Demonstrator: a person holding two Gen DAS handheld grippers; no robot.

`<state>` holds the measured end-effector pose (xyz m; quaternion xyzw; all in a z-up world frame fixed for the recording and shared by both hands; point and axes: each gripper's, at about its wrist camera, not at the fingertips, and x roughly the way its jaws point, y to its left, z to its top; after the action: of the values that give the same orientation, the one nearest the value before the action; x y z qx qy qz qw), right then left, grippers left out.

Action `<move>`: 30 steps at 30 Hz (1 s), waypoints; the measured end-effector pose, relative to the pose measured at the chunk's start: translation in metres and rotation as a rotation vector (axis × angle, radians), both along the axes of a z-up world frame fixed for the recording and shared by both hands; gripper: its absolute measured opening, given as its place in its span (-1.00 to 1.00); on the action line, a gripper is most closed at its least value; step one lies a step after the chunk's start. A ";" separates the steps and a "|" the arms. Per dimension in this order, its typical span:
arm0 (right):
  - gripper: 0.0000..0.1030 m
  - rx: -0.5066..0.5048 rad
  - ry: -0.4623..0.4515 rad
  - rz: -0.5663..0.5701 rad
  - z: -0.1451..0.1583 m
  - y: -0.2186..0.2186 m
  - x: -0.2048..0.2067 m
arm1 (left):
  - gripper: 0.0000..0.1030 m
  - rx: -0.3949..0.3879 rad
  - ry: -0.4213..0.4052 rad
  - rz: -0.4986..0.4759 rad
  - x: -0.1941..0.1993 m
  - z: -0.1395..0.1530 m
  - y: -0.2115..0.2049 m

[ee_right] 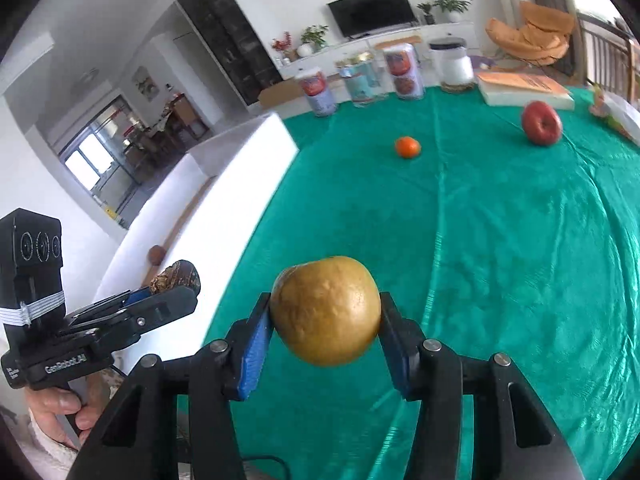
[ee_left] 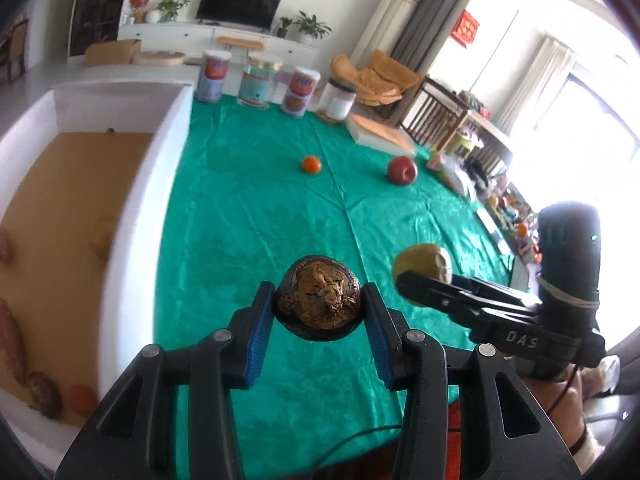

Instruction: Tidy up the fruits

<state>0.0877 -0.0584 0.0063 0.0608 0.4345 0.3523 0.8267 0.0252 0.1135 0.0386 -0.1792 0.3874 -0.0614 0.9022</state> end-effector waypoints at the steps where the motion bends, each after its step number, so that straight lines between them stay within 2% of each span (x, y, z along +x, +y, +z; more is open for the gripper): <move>1: -0.01 0.016 -0.006 0.042 0.008 0.017 -0.006 | -0.13 0.003 -0.018 0.028 -0.011 0.012 0.013; 3: -0.01 0.035 -0.008 0.130 0.019 0.053 -0.019 | -0.13 0.017 -0.040 0.094 -0.029 0.030 0.042; 6: -0.01 0.040 0.004 0.260 0.022 0.113 -0.037 | -0.12 0.076 -0.018 0.223 -0.044 0.029 0.090; 7: -0.01 0.032 0.006 0.297 0.021 0.132 -0.042 | -0.12 0.111 0.010 0.279 -0.045 0.022 0.106; 10: -0.01 -0.017 0.004 0.395 0.009 0.187 -0.057 | -0.12 0.146 0.117 0.414 -0.047 -0.012 0.155; 13: -0.01 -0.087 0.022 0.453 -0.010 0.229 -0.063 | -0.12 0.163 0.197 0.495 -0.051 -0.043 0.184; 17: -0.01 -0.186 0.005 0.490 -0.031 0.262 -0.069 | -0.12 0.193 0.252 0.533 -0.052 -0.069 0.197; 22: 0.00 -0.270 -0.037 0.502 -0.046 0.284 -0.072 | -0.10 0.213 0.280 0.557 -0.049 -0.081 0.205; 25: 0.00 -0.284 -0.062 0.498 -0.048 0.288 -0.072 | 0.02 0.237 0.277 0.557 -0.050 -0.081 0.203; 26: 0.01 -0.281 -0.071 0.496 -0.045 0.288 -0.074 | 0.14 0.244 0.278 0.559 -0.049 -0.082 0.202; 30: 0.40 -0.282 -0.104 0.468 -0.035 0.279 -0.072 | 0.42 0.255 0.255 0.578 -0.055 -0.074 0.202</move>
<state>0.0155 0.2210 -0.0287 -0.1750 0.4386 0.4725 0.7442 -0.0297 0.3154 -0.0358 -0.1737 0.4348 0.2689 0.8417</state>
